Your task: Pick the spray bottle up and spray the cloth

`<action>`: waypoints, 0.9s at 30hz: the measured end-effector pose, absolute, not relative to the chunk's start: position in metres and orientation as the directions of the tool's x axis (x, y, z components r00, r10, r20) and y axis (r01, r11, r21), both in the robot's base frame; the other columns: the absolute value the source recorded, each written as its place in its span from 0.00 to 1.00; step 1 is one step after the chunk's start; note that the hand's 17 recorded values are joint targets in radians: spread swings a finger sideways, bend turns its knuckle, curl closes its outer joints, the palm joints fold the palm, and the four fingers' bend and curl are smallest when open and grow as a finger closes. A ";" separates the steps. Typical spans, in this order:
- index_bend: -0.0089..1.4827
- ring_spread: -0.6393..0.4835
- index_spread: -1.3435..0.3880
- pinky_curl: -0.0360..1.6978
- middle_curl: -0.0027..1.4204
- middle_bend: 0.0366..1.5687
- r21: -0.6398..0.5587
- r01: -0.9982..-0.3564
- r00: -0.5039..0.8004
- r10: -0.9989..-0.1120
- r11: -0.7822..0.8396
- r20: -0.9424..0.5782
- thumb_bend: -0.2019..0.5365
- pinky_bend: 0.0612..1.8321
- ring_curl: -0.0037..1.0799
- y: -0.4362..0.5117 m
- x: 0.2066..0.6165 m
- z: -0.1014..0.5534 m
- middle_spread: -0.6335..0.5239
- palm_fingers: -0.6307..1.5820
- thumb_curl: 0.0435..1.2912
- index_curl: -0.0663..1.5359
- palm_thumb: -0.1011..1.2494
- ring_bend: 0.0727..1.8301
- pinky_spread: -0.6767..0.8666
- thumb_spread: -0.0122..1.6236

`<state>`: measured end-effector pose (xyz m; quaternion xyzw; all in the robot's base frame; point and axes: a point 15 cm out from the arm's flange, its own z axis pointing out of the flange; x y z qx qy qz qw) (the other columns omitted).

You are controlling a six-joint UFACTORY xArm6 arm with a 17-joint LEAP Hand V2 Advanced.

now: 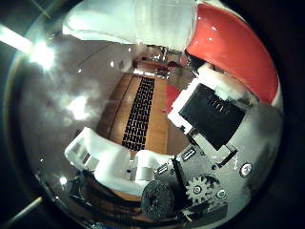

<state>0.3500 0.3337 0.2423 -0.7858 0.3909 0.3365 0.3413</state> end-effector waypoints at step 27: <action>0.26 0.51 0.57 0.45 0.34 0.51 -0.245 -0.814 0.502 -0.427 -0.526 -0.752 0.22 0.30 0.37 0.319 0.338 0.242 0.48 0.29 0.39 0.41 0.57 0.43 0.57 0.63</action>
